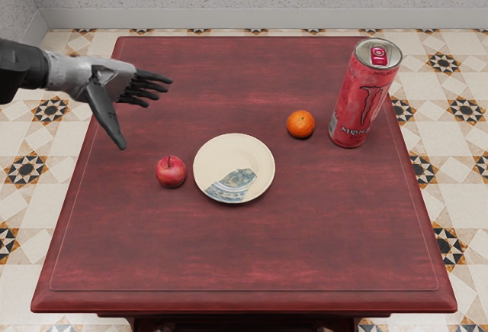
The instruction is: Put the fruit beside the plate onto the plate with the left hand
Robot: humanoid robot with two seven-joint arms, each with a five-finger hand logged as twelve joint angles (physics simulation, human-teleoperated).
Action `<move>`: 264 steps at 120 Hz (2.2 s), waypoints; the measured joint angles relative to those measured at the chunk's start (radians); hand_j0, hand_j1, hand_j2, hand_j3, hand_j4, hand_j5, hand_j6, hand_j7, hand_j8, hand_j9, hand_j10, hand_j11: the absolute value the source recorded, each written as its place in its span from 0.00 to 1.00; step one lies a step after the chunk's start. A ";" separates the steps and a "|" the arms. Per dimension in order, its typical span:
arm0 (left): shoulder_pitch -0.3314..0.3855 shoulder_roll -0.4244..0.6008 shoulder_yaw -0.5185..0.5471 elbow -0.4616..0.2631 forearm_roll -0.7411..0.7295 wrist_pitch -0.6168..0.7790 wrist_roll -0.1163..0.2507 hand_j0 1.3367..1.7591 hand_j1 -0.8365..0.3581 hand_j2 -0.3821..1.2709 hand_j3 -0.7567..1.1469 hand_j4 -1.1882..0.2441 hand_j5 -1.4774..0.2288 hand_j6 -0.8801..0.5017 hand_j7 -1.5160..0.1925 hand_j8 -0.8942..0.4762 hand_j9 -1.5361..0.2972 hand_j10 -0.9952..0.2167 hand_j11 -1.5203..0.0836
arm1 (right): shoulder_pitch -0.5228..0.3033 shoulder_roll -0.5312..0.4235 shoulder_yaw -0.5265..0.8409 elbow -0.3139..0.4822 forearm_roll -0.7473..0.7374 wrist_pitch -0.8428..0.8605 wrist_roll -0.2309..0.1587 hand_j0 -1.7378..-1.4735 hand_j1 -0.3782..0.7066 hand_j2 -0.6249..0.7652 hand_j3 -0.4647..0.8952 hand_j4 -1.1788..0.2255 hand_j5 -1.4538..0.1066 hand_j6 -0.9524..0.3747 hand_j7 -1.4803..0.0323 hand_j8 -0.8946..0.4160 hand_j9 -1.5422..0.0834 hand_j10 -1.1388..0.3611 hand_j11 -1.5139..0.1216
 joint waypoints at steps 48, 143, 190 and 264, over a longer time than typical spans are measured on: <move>0.036 -0.036 0.014 -0.001 0.088 0.020 0.080 0.76 0.98 0.23 0.40 0.82 0.85 0.62 0.87 0.64 0.83 0.81 0.93 | -0.015 0.000 0.000 -0.007 0.000 0.000 0.000 0.30 0.03 0.45 0.34 0.84 0.93 0.72 0.98 0.68 0.95 0.76 0.93; -0.054 -0.197 0.279 -0.303 0.041 0.876 0.070 0.76 0.88 0.24 0.40 0.75 0.78 0.56 0.80 0.57 0.76 0.73 0.86 | -0.016 0.000 0.000 -0.008 0.000 0.000 0.000 0.30 0.03 0.45 0.34 0.84 0.93 0.72 0.98 0.68 0.95 0.76 0.93; -0.011 -0.209 0.284 -0.437 -0.007 1.004 0.016 0.76 0.93 0.24 0.40 0.78 0.81 0.59 0.84 0.60 0.79 0.77 0.89 | -0.016 0.000 0.000 -0.008 0.000 0.000 0.000 0.30 0.03 0.45 0.34 0.84 0.93 0.72 0.98 0.68 0.95 0.76 0.93; -0.001 -0.282 0.348 -0.458 -0.025 1.217 -0.018 0.76 0.93 0.24 0.40 0.79 0.82 0.59 0.84 0.61 0.80 0.77 0.90 | -0.016 0.000 0.000 -0.008 0.000 0.000 0.000 0.30 0.03 0.45 0.34 0.84 0.93 0.72 0.98 0.68 0.95 0.76 0.93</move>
